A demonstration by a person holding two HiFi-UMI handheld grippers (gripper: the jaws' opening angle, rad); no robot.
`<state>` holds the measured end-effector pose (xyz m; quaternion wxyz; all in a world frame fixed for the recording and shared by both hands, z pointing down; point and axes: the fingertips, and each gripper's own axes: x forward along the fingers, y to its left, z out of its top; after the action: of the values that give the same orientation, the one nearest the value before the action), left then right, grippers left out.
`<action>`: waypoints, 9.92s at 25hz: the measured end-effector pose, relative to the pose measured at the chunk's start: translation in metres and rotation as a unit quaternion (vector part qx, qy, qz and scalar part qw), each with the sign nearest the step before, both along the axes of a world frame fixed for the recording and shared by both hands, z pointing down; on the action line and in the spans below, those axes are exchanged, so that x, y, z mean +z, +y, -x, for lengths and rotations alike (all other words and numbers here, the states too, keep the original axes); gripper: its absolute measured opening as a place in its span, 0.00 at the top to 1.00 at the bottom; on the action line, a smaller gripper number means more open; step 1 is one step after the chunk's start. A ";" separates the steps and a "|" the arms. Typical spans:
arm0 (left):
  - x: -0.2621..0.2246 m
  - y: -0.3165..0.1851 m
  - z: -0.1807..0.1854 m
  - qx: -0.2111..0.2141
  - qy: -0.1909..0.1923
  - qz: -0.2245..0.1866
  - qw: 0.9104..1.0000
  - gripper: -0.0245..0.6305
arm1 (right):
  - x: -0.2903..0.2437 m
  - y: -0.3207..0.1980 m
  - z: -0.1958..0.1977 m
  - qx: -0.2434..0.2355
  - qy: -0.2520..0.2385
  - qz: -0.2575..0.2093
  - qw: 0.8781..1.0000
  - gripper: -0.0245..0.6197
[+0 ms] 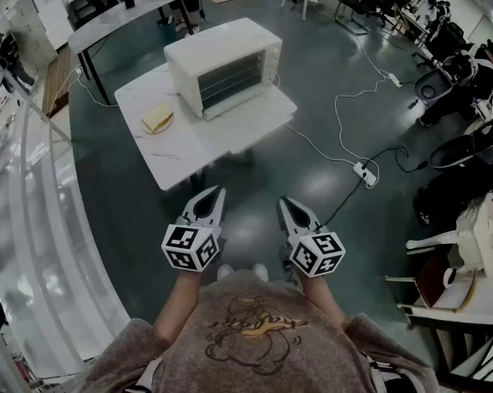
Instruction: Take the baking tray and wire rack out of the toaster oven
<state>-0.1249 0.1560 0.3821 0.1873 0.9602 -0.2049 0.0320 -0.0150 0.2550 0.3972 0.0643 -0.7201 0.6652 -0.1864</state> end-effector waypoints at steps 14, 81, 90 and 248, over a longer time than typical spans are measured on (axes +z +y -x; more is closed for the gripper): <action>0.005 -0.012 0.011 0.039 0.011 -0.005 0.999 0.96 | 0.013 -0.004 0.021 0.029 -0.018 -0.014 0.999 0.96; 0.071 -0.323 -0.218 -0.195 0.143 0.197 0.950 0.62 | 0.079 -0.384 -0.238 -0.152 -0.206 0.025 0.966 0.70; 0.140 -0.362 -0.224 -0.239 0.158 0.254 0.924 0.63 | 0.129 -0.435 -0.258 -0.127 -0.242 0.046 0.961 0.70; 0.268 -0.152 0.084 -0.326 0.317 0.442 0.773 0.80 | 0.253 -0.267 0.019 -0.215 -0.359 0.176 0.891 0.78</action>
<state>-0.2093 0.0040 0.6506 0.6444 0.6028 -0.3982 -0.2506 -0.0339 -0.0123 0.6506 0.1292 -0.4429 0.6918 -0.5555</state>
